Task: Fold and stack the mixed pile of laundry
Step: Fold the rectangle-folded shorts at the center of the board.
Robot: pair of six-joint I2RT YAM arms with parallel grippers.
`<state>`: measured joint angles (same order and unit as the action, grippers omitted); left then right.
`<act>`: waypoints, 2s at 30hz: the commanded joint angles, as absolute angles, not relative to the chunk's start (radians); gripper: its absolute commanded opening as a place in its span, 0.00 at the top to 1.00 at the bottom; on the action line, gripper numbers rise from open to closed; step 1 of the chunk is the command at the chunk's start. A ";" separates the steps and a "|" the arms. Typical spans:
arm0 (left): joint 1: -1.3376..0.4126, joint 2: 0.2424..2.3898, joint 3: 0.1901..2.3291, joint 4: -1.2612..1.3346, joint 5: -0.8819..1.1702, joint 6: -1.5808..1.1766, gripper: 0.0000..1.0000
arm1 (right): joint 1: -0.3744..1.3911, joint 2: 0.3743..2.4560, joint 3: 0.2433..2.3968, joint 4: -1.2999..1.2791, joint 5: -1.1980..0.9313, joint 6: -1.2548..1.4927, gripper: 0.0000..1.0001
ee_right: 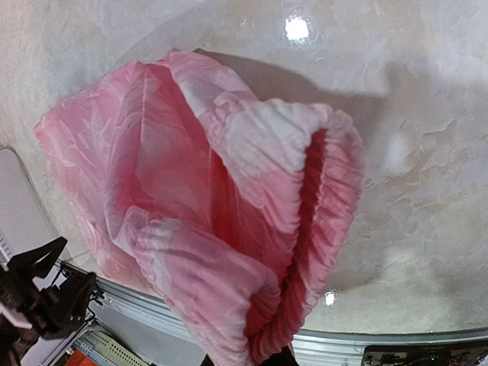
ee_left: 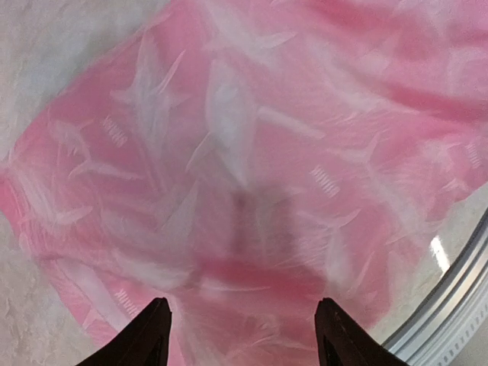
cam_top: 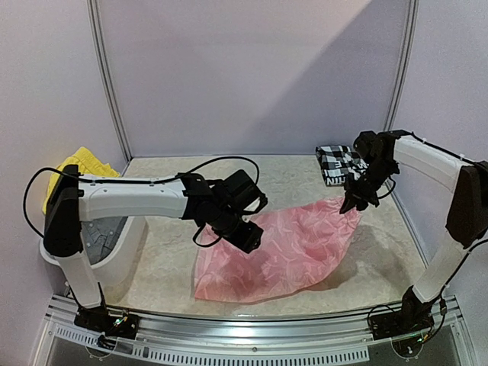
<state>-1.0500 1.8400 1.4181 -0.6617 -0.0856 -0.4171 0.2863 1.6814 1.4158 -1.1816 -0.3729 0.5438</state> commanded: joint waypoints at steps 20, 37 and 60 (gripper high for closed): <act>-0.977 1.793 1.110 -0.653 -0.054 -0.524 0.42 | 0.523 1.743 1.746 -1.262 -0.320 0.805 1.00; -0.977 1.757 1.065 -0.610 -0.043 -0.585 0.44 | 0.726 1.920 1.753 -0.971 -0.368 1.066 1.00; -0.977 1.609 0.891 -0.573 -0.067 -0.684 0.47 | 0.801 2.059 1.831 -0.852 -0.410 1.163 1.00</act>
